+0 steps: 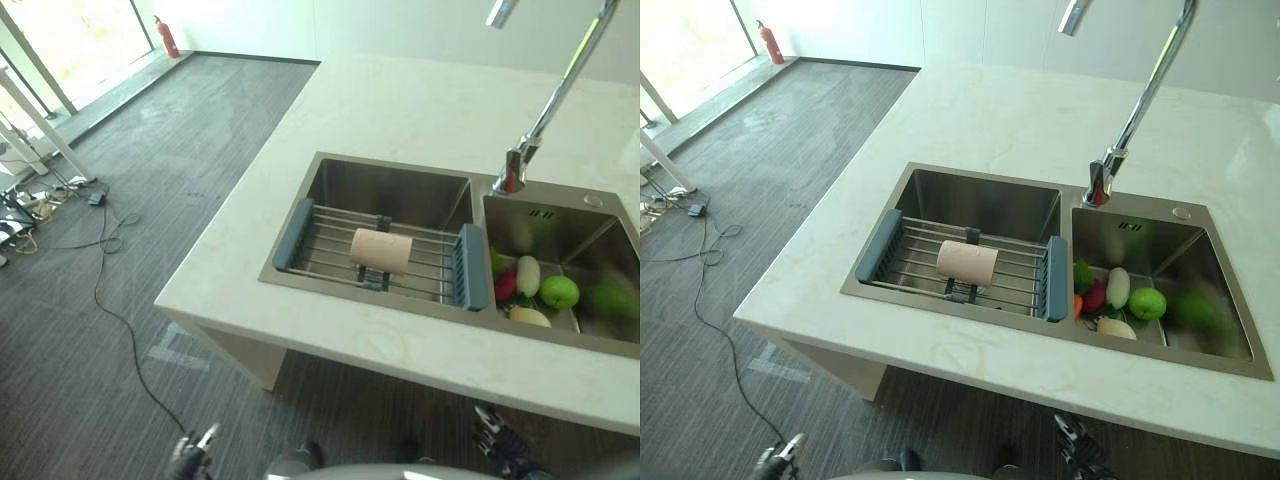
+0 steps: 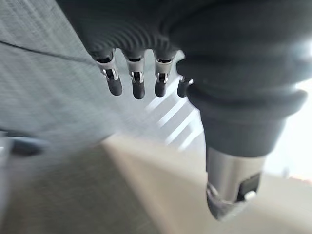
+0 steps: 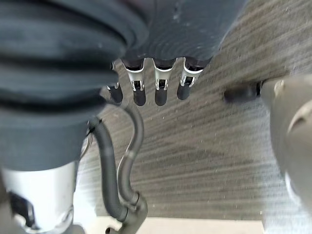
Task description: Place the dishes in the dishwasher.
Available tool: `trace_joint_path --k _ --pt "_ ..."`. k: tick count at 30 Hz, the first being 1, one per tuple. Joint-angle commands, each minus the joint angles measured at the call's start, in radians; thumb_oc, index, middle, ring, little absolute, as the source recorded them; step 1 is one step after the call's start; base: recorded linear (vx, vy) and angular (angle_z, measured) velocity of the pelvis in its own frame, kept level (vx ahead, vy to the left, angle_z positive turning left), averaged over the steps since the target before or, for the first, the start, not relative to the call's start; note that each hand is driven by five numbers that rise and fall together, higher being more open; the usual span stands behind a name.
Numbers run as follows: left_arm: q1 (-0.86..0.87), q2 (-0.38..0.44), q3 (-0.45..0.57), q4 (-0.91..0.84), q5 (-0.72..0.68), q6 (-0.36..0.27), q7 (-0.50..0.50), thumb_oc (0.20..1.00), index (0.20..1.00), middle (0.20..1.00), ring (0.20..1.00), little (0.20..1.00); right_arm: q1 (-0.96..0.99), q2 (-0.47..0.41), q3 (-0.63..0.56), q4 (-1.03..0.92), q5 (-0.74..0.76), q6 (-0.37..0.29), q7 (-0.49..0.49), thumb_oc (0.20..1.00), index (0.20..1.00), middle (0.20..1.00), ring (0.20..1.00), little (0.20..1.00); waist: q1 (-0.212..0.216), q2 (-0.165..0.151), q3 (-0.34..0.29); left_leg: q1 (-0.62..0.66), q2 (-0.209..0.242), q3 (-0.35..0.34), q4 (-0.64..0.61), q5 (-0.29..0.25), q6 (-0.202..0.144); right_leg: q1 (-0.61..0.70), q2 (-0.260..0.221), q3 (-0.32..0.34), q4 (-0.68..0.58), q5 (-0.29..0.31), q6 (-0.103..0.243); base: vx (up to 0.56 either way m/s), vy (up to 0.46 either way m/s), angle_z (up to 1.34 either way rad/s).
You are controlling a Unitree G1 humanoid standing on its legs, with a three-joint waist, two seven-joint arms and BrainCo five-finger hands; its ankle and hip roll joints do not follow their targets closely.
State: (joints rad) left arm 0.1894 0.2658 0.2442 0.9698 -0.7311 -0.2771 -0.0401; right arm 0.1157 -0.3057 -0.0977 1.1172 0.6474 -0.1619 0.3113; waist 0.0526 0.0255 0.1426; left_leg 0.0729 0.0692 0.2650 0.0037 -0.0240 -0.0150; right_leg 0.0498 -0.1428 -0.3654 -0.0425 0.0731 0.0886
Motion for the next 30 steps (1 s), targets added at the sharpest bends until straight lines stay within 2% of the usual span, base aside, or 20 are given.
trace_joint_path --k 1,2,3,4,7,9,10,13,16,18,20,21,27,30 --pt "-0.07 0.114 0.074 -0.042 -0.075 -0.147 0.112 1.0 1.0 1.0 1.0 1.0 -0.055 -0.008 -0.031 0.063 -0.01 -0.039 0.03 1.0 1.0 1.0 1.0 1.0 -0.004 0.001 0.0 -0.027 0.011 -0.104 0.023 -0.044 -0.048 0.005 -0.073 0.019 0.081 -0.123 0.077 0.04 0.001 0.12" --pt "-0.07 0.114 0.074 -0.042 -0.075 -0.147 0.112 1.0 1.0 1.0 1.0 1.0 -0.055 -0.008 -0.031 0.063 -0.01 -0.039 0.03 1.0 1.0 1.0 1.0 1.0 -0.004 0.001 0.0 -0.027 0.011 -0.104 0.023 -0.044 -0.048 0.005 -0.073 0.019 0.081 -0.123 0.077 0.08 0.002 0.06" --pt "-0.102 0.215 0.204 -0.115 -0.063 -0.155 0.243 1.0 1.0 1.0 1.0 1.0 -0.047 -0.004 -0.029 0.1 -0.008 -0.047 0.045 1.0 1.0 1.0 1.0 1.0 -0.011 0.009 -0.027 -0.02 0.011 -0.12 0.007 -0.038 -0.052 0.01 -0.064 0.031 0.069 -0.127 0.073 0.08 -0.007 0.06" --pt "-0.125 0.281 0.258 -0.177 -0.028 -0.167 0.341 1.0 1.0 1.0 1.0 1.0 -0.041 -0.001 -0.02 0.112 -0.01 -0.047 0.042 1.0 1.0 1.0 1.0 1.0 -0.011 0.013 -0.037 -0.012 0.009 -0.128 -0.003 -0.038 -0.052 0.015 -0.061 0.035 0.063 -0.129 0.073 0.09 -0.012 0.07" --pt "-0.164 0.385 0.33 -0.302 0.032 -0.205 0.471 1.0 1.0 1.0 1.0 1.0 -0.031 0.006 -0.002 0.118 0.009 -0.04 0.024 1.0 1.0 1.0 1.0 1.0 -0.014 0.018 -0.049 -0.005 0.011 -0.133 -0.011 -0.039 -0.052 0.019 -0.057 0.045 0.056 -0.13 0.074 0.04 -0.025 0.01" --pt "-0.176 0.417 0.339 -0.358 0.064 -0.221 0.504 1.0 1.0 1.0 1.0 1.0 -0.023 0.012 0.003 0.117 0.014 -0.04 0.018 1.0 1.0 1.0 1.0 1.0 -0.017 0.018 -0.051 -0.001 0.012 -0.132 -0.013 -0.04 -0.052 0.021 -0.057 0.047 0.055 -0.13 0.074 0.02 -0.013 0.01" --pt "-0.186 0.444 0.341 -0.4 0.104 -0.249 0.514 1.0 1.0 1.0 1.0 1.0 -0.014 0.012 0.007 0.116 0.023 -0.038 0.015 1.0 1.0 1.0 1.0 1.0 -0.021 0.02 -0.053 0.001 0.012 -0.13 -0.013 -0.041 -0.051 0.022 -0.056 0.05 0.054 -0.13 0.074 0.0 0.0 0.0" --pt "-0.222 0.504 0.316 -0.524 0.204 -0.231 0.539 1.0 1.0 1.0 1.0 1.0 -0.005 0.02 0.017 0.119 0.036 -0.035 0.007 1.0 1.0 1.0 1.0 1.0 -0.03 0.022 -0.06 0.01 0.013 -0.121 -0.018 -0.043 -0.051 0.026 -0.054 0.056 0.05 -0.129 0.076 0.04 -0.035 -0.03" --pt "-0.269 0.53 0.255 -0.646 0.275 -0.199 0.484 1.0 1.0 1.0 1.0 1.0 0.001 0.028 0.025 0.113 0.037 -0.027 0.001 1.0 1.0 1.0 1.0 1.0 -0.044 0.021 -0.064 0.018 0.013 -0.112 -0.021 -0.046 -0.05 0.028 -0.049 0.067 0.047 -0.129 0.077 0.04 -0.034 -0.05" --pt "-0.302 0.507 0.181 -0.751 0.32 -0.2 0.393 1.0 1.0 1.0 1.0 1.0 0.009 0.036 0.026 0.111 0.023 -0.025 0.002 1.0 1.0 1.0 1.0 1.0 -0.056 0.02 -0.064 0.025 0.012 -0.107 -0.021 -0.05 -0.047 0.03 -0.044 0.081 0.048 -0.13 0.077 0.05 -0.026 -0.11" --pt "-0.356 0.448 0.049 -0.877 0.422 -0.145 0.267 1.0 1.0 1.0 1.0 1.0 0.011 0.044 0.028 0.116 0.009 -0.023 0.011 1.0 1.0 1.0 1.0 1.0 -0.073 0.017 -0.062 0.037 0.011 -0.1 -0.023 -0.055 -0.042 0.032 -0.037 0.099 0.048 -0.128 0.08 0.05 -0.04 -0.23" --pt "-0.37 0.44 0.018 -0.899 0.457 -0.127 0.25 1.0 1.0 1.0 1.0 1.0 0.012 0.044 0.028 0.116 0.005 -0.022 0.014 1.0 1.0 1.0 1.0 1.0 -0.077 0.016 -0.062 0.039 0.011 -0.099 -0.024 -0.056 -0.04 0.032 -0.036 0.104 0.047 -0.126 0.082 0.04 -0.039 -0.15" --pt "-0.508 0.448 -0.165 -0.915 0.579 -0.006 0.114 1.0 1.0 1.0 1.0 1.0 0.017 0.044 0.049 0.116 -0.034 -0.005 0.028 1.0 1.0 1.0 1.0 1.0 -0.12 0.014 -0.06 0.06 0.008 -0.072 -0.035 -0.06 -0.031 0.028 -0.03 0.136 0.043 -0.111 0.094 0.04 -0.027 -0.14" --pt "-0.573 0.47 -0.232 -0.88 0.618 0.024 0.083 1.0 1.0 1.0 1.0 1.0 0.023 0.041 0.062 0.115 -0.048 0.004 0.031 1.0 1.0 1.0 1.0 1.0 -0.142 0.016 -0.056 0.066 0.006 -0.057 -0.039 -0.06 -0.028 0.021 -0.028 0.152 0.042 -0.103 0.099 0.04 -0.024 -0.2"
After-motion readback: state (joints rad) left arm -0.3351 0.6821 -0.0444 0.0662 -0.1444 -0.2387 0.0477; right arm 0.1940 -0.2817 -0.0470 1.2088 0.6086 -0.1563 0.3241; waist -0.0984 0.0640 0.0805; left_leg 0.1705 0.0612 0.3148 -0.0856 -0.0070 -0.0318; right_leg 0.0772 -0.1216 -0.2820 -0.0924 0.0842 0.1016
